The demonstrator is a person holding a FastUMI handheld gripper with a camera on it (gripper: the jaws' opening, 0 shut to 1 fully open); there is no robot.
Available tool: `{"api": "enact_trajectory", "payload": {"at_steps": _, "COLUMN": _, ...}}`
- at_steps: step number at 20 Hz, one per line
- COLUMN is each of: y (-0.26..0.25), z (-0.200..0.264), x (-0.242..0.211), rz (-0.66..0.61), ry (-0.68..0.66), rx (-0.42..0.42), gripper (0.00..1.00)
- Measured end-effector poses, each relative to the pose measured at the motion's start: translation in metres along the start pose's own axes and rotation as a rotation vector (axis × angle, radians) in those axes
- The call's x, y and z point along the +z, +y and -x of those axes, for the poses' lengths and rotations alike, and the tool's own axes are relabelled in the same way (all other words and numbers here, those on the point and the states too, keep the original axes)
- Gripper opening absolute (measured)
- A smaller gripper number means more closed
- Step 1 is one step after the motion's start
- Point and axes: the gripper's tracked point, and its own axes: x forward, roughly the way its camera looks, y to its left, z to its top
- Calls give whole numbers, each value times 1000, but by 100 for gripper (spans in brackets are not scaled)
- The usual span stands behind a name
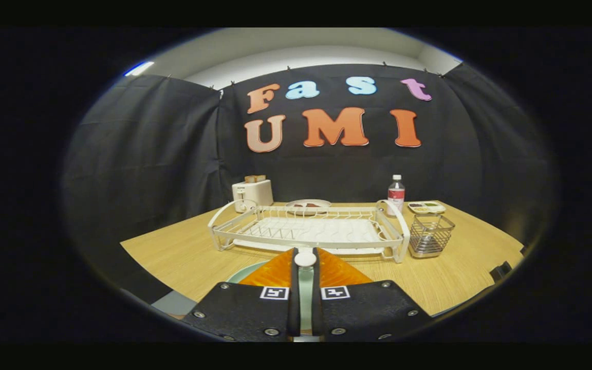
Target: Take the plate from the dish rack, then take the spoon from the basket and place it into the plate.
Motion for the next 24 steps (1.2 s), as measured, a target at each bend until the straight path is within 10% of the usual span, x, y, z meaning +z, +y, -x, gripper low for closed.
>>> {"api": "enact_trajectory", "payload": {"at_steps": 7, "y": 5, "z": -10, "x": -13, "rz": 43, "ry": 31, "rx": 8, "gripper": 18}}
{"api": "enact_trajectory", "payload": {"at_steps": 10, "y": 3, "z": -16, "x": -13, "rz": 32, "ry": 50, "rx": 3, "gripper": 41}}
{"api": "enact_trajectory", "payload": {"at_steps": 13, "y": -6, "z": -19, "x": -8, "rz": 43, "ry": 38, "rx": -24, "gripper": 99}}
{"api": "enact_trajectory", "payload": {"at_steps": 24, "y": -67, "z": -21, "x": 41, "rz": 59, "ry": -30, "rx": -120, "gripper": 99}}
